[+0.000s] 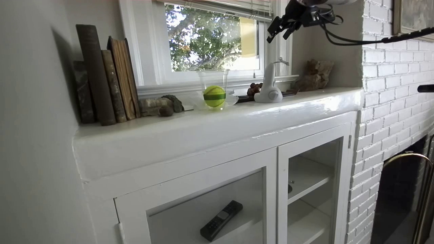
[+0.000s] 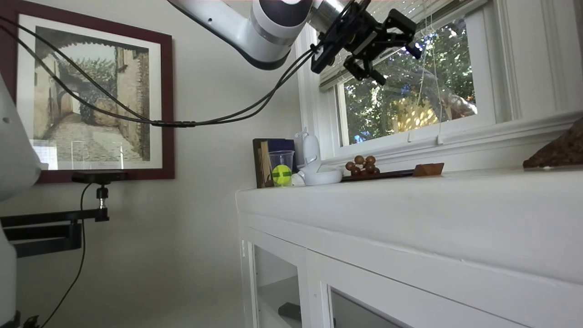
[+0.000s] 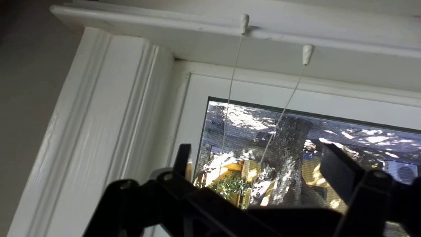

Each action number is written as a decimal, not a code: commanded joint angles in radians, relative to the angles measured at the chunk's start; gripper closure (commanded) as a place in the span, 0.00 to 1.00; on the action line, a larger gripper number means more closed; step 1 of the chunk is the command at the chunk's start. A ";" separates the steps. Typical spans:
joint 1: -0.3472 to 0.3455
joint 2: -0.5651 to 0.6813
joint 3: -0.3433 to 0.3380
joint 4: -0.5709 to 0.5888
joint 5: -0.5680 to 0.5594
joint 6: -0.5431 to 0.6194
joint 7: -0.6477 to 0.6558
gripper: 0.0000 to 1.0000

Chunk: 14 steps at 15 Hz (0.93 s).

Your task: Close the blinds.

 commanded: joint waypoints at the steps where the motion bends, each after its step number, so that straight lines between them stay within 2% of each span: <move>1: -0.022 0.070 0.012 0.063 0.010 0.044 0.021 0.00; 9: 0.008 0.187 0.004 0.201 0.034 0.072 0.013 0.00; 12: -0.017 0.224 0.026 0.242 0.020 0.081 0.028 0.00; 13: -0.019 0.232 0.028 0.253 0.021 0.081 0.029 0.06; 14: -0.019 0.241 0.028 0.264 0.020 0.083 0.031 0.20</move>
